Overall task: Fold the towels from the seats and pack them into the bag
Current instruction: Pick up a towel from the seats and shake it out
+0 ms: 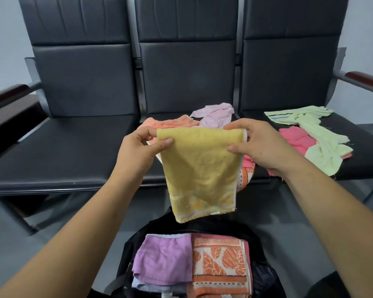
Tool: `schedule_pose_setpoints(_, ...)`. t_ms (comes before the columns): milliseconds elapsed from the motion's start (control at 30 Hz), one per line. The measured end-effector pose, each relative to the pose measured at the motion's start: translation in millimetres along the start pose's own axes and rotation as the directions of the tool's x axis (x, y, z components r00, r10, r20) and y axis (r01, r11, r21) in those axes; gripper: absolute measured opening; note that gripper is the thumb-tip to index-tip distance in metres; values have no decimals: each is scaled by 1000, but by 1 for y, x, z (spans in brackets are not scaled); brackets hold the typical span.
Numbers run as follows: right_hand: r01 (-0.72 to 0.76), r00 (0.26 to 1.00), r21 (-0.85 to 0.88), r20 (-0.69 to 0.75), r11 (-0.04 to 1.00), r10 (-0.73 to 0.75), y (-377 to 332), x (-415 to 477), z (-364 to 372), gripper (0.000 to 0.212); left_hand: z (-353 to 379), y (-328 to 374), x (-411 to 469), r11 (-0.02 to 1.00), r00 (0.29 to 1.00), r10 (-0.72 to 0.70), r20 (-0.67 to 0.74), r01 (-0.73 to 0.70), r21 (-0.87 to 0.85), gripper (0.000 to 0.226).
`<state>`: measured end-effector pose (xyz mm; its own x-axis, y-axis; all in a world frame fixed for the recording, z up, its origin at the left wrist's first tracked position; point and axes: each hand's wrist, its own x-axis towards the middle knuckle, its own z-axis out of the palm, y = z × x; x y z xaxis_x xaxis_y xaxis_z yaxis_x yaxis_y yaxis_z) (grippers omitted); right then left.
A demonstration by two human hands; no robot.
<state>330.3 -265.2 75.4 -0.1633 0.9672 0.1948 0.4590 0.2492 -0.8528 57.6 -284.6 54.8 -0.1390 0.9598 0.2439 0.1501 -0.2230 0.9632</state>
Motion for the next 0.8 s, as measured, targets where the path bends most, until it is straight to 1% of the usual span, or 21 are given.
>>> schedule_pose_setpoints(100,12,997,24,-73,1000,-10,0,0,1,30,2,3,-3,991,994,51,97,-38,-131,13)
schedule_pose_setpoints(167,22,990,92,-140,996,-9,1,2,2,25,4,6,-5,986,985,110,135,-91,-139,8)
schedule_pose_setpoints(233,30,983,183,-186,983,5,1,2,1,23,5,7,-6,982,984,142,110,-126,-143,16)
schedule_pose_setpoints(267,31,984,267,-175,963,16,2,3,0,22,6,8,-7,980,985,150,89,-136,-145,21)
schedule_pose_setpoints(300,24,991,390,-133,921,30,2,3,-1,21,6,10,-7,980,984,156,91,-143,-137,26)
schedule_pose_setpoints(333,1,996,524,-75,852,45,2,2,-1,20,7,12,-9,983,979,163,123,-151,-100,34)
schedule_pose_setpoints(367,-24,999,634,-22,773,49,1,0,0,16,6,13,-10,987,970,162,183,-157,-40,46)
schedule_pose_setpoints(400,-30,999,695,-6,718,47,0,0,1,16,6,13,-10,987,956,150,251,-161,25,58)
schedule_pose_setpoints(433,-28,999,736,-10,676,52,-1,1,2,21,6,13,-10,985,945,129,301,-156,68,68)
schedule_pose_setpoints(467,-26,997,772,-22,634,68,-2,2,3,28,5,13,-11,987,942,114,316,-143,71,73)
schedule_pose_setpoints(500,-31,995,812,-28,583,91,-2,4,3,34,6,13,-10,992,947,107,302,-122,31,74)
schedule_pose_setpoints(533,-46,996,842,1,537,84,-2,5,2,39,6,13,-10,994,955,106,276,-97,-45,74)
schedule_pose_setpoints(567,-87,996,855,77,511,41,0,4,3,43,7,14,-10,988,961,106,256,-72,-138,74)
schedule_pose_setpoints(600,-160,982,842,188,515,-3,3,1,4,45,7,15,-10,973,965,97,243,-41,-228,75)
schedule_pose_setpoints(633,-259,951,801,310,540,-3,8,-4,8,45,6,14,-9,953,969,81,235,-6,-304,77)
schedule_pose_setpoints(667,-350,913,736,406,579,36,15,-8,15,46,5,14,-8,935,972,59,228,27,-355,77)
schedule_pose_setpoints(700,-411,881,666,465,622,84,19,-12,22,47,4,12,-7,923,976,23,215,61,-380,75)
schedule_pose_setpoints(733,-438,869,615,477,656,132,22,-14,28,47,2,10,-5,918,982,-28,186,99,-384,70)
schedule_pose_setpoints(800,-431,884,604,433,670,178,21,-15,36,44,-1,6,-2,917,984,-157,85,177,-358,55)
